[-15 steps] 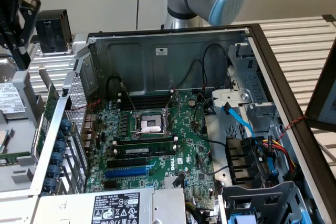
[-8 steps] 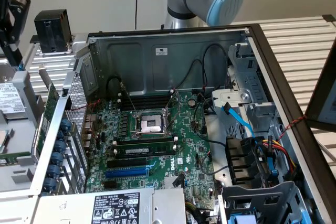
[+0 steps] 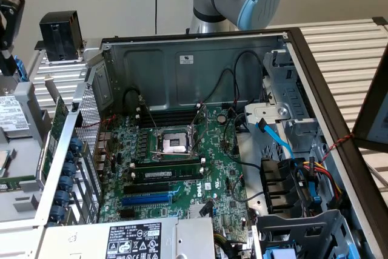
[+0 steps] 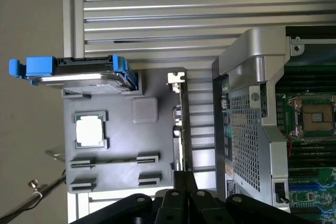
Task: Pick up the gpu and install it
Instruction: 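Pick up the gpu and move the gpu toward the slot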
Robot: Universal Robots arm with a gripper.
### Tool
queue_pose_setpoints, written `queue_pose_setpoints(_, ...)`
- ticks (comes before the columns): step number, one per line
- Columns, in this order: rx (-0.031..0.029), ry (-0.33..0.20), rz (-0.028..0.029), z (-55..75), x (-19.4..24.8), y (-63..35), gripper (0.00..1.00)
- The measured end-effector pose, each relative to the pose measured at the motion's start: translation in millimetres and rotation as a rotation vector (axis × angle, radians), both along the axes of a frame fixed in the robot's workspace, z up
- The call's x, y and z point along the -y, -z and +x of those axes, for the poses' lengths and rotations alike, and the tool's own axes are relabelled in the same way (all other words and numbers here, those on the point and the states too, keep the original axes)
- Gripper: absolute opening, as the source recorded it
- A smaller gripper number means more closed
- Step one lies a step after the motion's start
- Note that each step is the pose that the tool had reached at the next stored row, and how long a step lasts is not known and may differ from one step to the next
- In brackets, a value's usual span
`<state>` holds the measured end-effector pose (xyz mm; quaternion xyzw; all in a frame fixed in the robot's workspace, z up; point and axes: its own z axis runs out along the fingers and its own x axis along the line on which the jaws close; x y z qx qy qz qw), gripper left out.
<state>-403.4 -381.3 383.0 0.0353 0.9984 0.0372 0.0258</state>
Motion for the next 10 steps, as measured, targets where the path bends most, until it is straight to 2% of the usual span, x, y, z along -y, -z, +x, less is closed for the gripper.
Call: queue_pose_setpoints(10, -0.0001, 0.0, -0.0001, -0.2, 0.0, 0.1, 0.11)
